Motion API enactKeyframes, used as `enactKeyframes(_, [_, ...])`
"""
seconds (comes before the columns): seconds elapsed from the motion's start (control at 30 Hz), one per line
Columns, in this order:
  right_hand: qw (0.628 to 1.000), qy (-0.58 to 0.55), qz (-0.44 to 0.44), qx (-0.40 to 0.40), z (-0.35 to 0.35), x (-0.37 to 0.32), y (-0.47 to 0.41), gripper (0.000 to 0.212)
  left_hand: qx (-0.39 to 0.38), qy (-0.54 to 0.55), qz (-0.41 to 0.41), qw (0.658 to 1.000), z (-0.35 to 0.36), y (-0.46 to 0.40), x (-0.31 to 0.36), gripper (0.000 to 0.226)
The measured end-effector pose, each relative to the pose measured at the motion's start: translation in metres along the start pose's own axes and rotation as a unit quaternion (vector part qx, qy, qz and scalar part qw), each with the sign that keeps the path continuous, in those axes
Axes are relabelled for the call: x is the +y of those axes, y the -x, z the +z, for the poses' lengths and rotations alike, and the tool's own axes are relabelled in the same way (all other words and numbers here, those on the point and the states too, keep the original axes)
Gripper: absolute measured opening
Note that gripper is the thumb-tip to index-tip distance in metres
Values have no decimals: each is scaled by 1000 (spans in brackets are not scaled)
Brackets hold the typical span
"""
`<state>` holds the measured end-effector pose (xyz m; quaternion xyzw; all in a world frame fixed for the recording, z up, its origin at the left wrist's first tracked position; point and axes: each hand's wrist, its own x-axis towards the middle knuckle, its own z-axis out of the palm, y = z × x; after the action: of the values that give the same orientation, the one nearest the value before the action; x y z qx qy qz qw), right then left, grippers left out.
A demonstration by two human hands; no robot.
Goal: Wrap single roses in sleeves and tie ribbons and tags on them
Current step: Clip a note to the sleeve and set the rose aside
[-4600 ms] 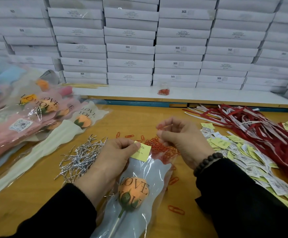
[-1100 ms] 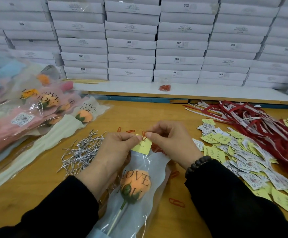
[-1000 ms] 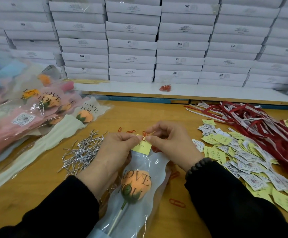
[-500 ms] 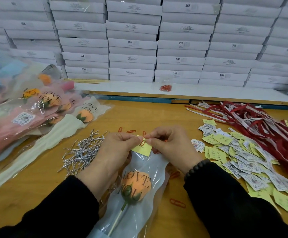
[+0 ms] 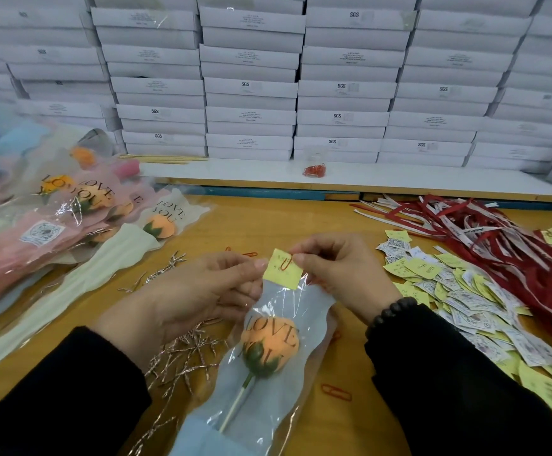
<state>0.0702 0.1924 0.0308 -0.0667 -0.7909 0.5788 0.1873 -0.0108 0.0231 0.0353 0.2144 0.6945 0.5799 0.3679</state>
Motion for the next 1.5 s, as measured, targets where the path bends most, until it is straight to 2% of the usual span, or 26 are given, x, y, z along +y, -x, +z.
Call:
enactKeyframes(0.1, [998,-27,15,57,-9,2,-1,19,-53,-21,-39,998,-3,5,3,62])
enactKeyframes(0.2, [993,-41,14,108,-20,6,-2,14,-151,-31,-58,986,-2,9,2,55])
enactKeyframes(0.27, [991,-43,15,122,-24,8,-2,15,-190,-19,-62,980,2,8,-3,55])
enactKeyframes(0.37, [990,-34,10,138,-26,11,-4,17,-223,22,-63,972,8,3,-9,25])
enactKeyframes(0.43, [980,25,-13,195,-26,13,-6,12,-210,52,-52,975,10,1,-10,23])
enactKeyframes(0.53, [947,130,-72,285,-23,6,-5,14,-94,118,-29,988,8,-3,-10,31])
enactKeyframes(0.57, [946,142,-69,283,-21,3,-5,21,-41,132,-18,990,6,-6,-12,37])
enactKeyframes(0.6, [956,152,-44,246,-19,-2,-4,29,8,136,-10,991,4,-8,-13,39])
enactKeyframes(0.63, [972,161,3,171,-16,-7,-1,37,48,131,-1,990,1,-10,-14,39])
enactKeyframes(0.67, [982,165,62,63,-12,-13,2,42,74,127,4,989,-1,-10,-14,40])
enactKeyframes(0.73, [959,175,157,-158,-1,-20,10,47,109,113,17,987,-6,-11,-15,44])
enactKeyframes(0.77, [940,172,178,-235,5,-22,14,48,118,110,27,987,-7,-12,-15,44])
enactKeyframes(0.8, [926,160,188,-285,12,-24,16,47,120,113,33,986,-7,-11,-14,42])
enactKeyframes(0.87, [916,134,191,-326,25,-24,19,40,134,123,49,982,-6,-10,-12,27])
enactKeyframes(0.93, [928,90,189,-308,37,-23,23,28,168,128,58,976,-6,-11,-11,20])
enactKeyframes(1.0, [950,29,186,-249,42,-21,26,24,179,133,63,973,-8,-11,-9,37])
enactKeyframes(1.1, [974,-28,168,-150,41,-17,23,16,152,111,64,980,-10,-10,-8,56])
enactKeyframes(1.17, [985,-16,146,-95,35,-13,18,14,102,65,45,992,-10,-7,-6,50])
enactKeyframes(1.23, [990,-5,127,-56,29,-8,13,14,16,28,34,999,-5,-4,-6,33])
enactKeyframes(1.3, [993,-1,116,-39,24,-4,10,15,-25,39,49,998,-2,-5,-8,27])
enactKeyframes(1.4, [994,-5,105,-22,22,-3,9,22,15,80,73,994,3,-7,-9,19])
enactKeyframes(1.5, [988,106,104,-51,18,-10,11,35,81,107,89,987,1,-10,-10,13])
